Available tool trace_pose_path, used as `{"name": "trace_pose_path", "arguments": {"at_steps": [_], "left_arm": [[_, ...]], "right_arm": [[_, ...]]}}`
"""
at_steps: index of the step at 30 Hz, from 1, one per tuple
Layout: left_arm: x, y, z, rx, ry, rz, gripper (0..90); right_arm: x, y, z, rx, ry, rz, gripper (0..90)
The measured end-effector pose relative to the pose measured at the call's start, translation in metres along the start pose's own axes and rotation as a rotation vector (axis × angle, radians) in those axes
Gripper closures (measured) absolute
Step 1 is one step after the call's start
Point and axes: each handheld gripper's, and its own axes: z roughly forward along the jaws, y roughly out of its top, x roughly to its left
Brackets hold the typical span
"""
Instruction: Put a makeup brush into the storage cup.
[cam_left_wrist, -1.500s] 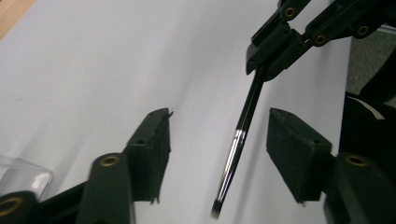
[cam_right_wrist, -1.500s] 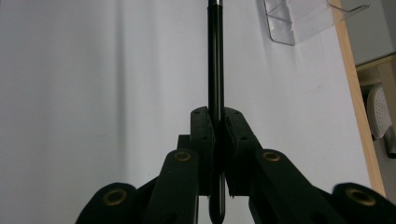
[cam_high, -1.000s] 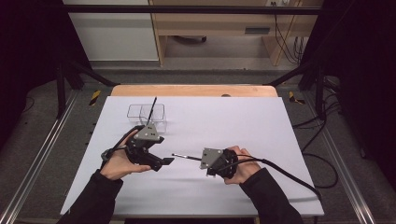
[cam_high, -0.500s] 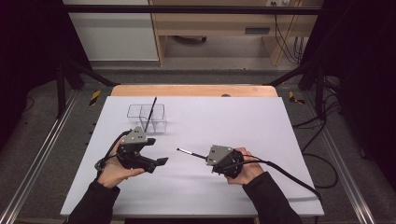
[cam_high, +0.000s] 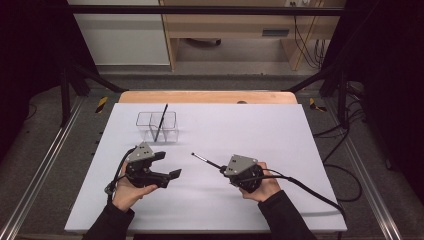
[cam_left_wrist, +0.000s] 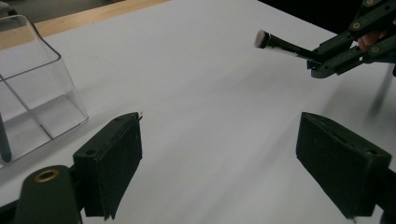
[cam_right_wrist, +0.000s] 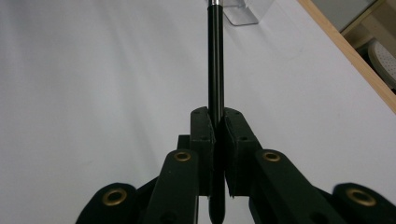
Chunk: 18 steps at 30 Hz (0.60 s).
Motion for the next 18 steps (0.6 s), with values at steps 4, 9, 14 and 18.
{"name": "trace_pose_path", "arguments": {"at_steps": [4, 9, 14, 18], "left_arm": [[-0.004, -0.004, 0.002, -0.035, 0.010, -0.026, 13.9], [-0.008, -0.006, 0.009, -0.084, 0.005, -0.056, 14.5], [-0.013, -0.006, 0.013, -0.128, 0.013, -0.073, 14.8], [-0.016, -0.005, 0.016, -0.152, 0.002, -0.081, 15.1]], "right_arm": [[0.000, -0.001, 0.001, -0.027, -0.004, 0.030, 84.1], [0.003, -0.006, 0.004, -0.080, 0.004, 0.106, 84.1], [0.005, -0.011, 0.007, -0.105, 0.004, 0.150, 84.1], [0.007, -0.015, 0.008, -0.133, 0.009, 0.189, 84.1]]}}
